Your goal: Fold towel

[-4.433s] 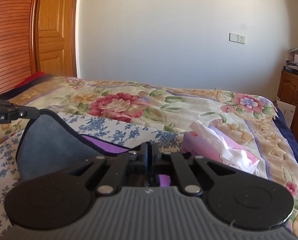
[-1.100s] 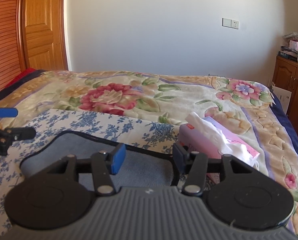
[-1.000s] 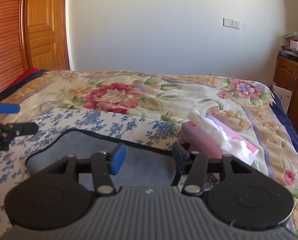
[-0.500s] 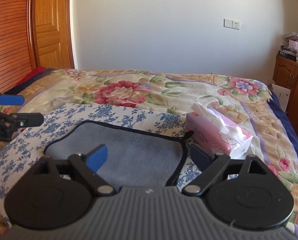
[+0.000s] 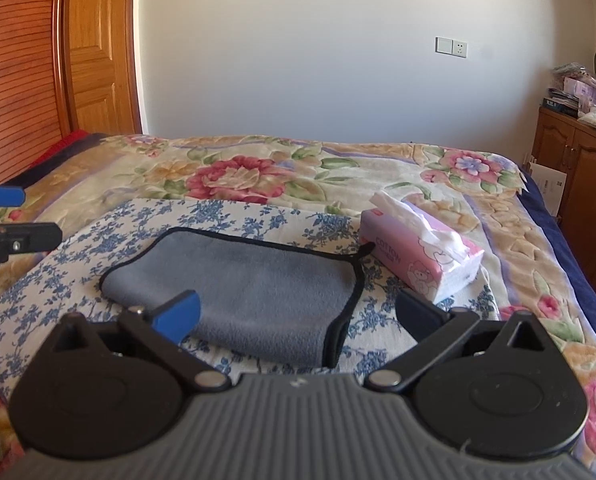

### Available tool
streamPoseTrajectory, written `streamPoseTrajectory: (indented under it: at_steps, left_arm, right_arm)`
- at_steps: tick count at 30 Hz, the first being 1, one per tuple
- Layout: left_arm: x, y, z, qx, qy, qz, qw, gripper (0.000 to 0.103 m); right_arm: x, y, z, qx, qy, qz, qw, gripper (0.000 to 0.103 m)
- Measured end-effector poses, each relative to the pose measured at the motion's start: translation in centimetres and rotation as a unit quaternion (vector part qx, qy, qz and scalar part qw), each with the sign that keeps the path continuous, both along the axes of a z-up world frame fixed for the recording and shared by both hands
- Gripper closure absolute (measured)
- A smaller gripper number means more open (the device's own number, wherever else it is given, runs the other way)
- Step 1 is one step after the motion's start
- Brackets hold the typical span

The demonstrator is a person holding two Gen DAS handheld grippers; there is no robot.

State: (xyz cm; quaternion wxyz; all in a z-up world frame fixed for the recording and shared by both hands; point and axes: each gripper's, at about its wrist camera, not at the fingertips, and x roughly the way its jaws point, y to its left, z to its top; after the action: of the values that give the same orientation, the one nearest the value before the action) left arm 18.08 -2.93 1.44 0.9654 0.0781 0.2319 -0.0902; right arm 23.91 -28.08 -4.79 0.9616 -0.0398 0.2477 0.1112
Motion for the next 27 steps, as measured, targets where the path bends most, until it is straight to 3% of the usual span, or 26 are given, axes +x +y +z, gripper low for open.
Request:
streamPoseTrajectory:
  at_steps: [27]
  left_arm:
    - [-9.7, 0.3, -0.1, -0.023, 0.013, 0.018, 0.9995, 0.000]
  right_arm:
    - [-9.3, 0.9, 0.4, 0.022, 0.002, -0.009, 1.000, 0.000]
